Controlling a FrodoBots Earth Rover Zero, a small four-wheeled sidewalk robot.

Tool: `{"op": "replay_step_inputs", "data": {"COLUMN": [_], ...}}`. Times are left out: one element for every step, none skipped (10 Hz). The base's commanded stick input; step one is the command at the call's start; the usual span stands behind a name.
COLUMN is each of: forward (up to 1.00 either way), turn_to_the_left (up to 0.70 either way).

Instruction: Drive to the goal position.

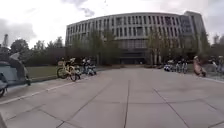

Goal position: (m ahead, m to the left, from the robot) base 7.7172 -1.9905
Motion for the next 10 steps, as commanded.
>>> {"op": "replay_step_inputs", "data": {"forward": [0.7,0.7,0.7,0.7,0.7,0.7,0.7,0.7,0.7,0.7], "turn_to_the_left": [0.0,0.0,0.0,0.0,0.0,0.0,0.0,0.0,0.0,0.0]}}
